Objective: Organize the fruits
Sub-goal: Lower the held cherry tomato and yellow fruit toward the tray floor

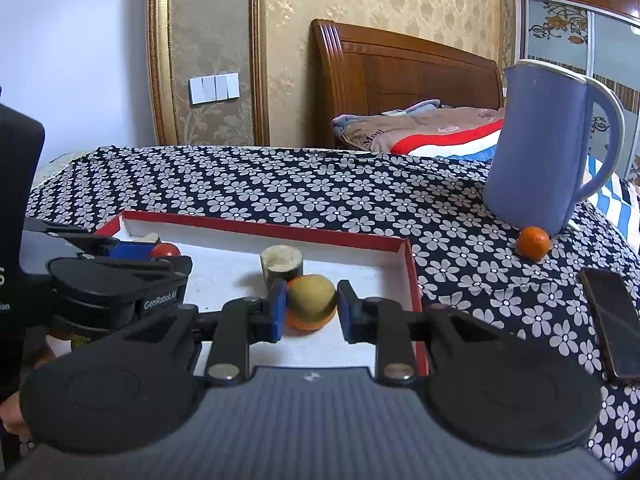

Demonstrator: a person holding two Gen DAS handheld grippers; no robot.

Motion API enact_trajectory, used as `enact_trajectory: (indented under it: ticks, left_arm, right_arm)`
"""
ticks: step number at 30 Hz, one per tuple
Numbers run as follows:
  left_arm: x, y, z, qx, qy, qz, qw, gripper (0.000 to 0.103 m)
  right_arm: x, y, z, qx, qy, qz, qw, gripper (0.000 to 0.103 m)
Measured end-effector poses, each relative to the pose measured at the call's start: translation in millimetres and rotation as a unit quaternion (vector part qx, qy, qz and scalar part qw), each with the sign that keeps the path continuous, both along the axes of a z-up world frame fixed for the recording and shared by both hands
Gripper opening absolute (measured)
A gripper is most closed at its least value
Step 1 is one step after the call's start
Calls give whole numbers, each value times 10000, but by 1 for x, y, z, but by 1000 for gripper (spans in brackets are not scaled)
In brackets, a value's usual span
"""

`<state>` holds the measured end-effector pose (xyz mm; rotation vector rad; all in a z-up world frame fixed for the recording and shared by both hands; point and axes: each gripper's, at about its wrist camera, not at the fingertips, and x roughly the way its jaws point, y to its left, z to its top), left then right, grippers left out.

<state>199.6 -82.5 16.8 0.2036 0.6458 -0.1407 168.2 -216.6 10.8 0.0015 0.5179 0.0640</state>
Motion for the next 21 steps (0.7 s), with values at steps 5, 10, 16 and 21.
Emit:
enact_trajectory:
  ticks: [5, 10, 16, 21]
  left_arm:
    - [4, 0, -1, -11, 42, 32, 10000, 26]
    - [6, -1, -2, -2, 53, 30, 10000, 26]
    - [8, -3, -3, -7, 86, 29, 10000, 26]
    - [9, -4, -4, 4, 104, 41, 9999, 26]
  right_arm:
    - [1, -1, -1, 13, 26, -43, 10000, 26]
    - [3, -2, -2, 32, 41, -70, 10000, 26]
    - [5, -3, -4, 43, 85, -86, 9999, 26]
    - [6, -4, -6, 62, 125, -116, 9998, 26]
